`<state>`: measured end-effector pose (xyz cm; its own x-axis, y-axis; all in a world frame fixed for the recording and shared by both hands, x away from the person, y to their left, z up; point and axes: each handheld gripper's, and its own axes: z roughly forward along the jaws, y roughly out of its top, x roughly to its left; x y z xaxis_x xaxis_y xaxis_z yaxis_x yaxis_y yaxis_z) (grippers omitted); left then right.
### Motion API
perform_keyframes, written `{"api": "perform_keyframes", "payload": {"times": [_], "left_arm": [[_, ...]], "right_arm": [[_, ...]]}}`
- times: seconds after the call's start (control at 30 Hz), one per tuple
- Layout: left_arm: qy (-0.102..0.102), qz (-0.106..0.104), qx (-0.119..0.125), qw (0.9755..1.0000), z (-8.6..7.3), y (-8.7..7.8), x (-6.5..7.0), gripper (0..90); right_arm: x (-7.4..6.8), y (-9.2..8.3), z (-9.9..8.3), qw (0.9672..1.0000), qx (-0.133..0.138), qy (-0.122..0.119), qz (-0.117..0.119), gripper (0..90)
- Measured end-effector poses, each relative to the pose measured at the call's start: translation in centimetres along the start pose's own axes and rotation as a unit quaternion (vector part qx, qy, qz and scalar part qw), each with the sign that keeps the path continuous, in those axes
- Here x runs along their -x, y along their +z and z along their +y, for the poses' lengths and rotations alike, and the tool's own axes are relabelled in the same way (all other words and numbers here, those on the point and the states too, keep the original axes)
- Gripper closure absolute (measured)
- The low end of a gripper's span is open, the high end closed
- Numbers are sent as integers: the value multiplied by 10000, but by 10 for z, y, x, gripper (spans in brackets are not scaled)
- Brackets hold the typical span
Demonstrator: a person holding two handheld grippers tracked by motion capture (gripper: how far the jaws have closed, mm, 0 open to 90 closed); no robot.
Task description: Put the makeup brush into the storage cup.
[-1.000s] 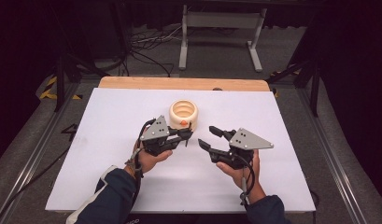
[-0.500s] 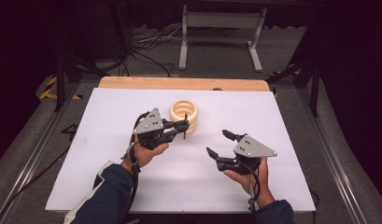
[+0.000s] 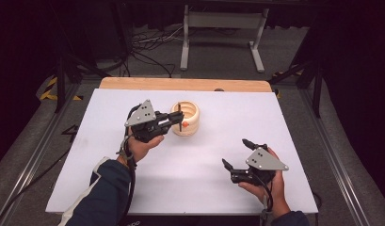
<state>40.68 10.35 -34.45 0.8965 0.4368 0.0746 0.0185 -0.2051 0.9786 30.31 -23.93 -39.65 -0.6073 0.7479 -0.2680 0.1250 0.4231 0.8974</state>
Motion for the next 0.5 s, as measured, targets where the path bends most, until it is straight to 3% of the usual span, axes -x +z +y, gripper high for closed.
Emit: {"api": "perform_keyframes", "payload": {"times": [0.3,0.5], "left_arm": [[-9,83,7,10000,5,1,-9,827],[42,201,-18,9998,15,3,-16,826]], "right_arm": [[3,-15,-16,9999,-132,19,-99,110],[3,-22,-25,9991,-200,-20,-370,79]]}}
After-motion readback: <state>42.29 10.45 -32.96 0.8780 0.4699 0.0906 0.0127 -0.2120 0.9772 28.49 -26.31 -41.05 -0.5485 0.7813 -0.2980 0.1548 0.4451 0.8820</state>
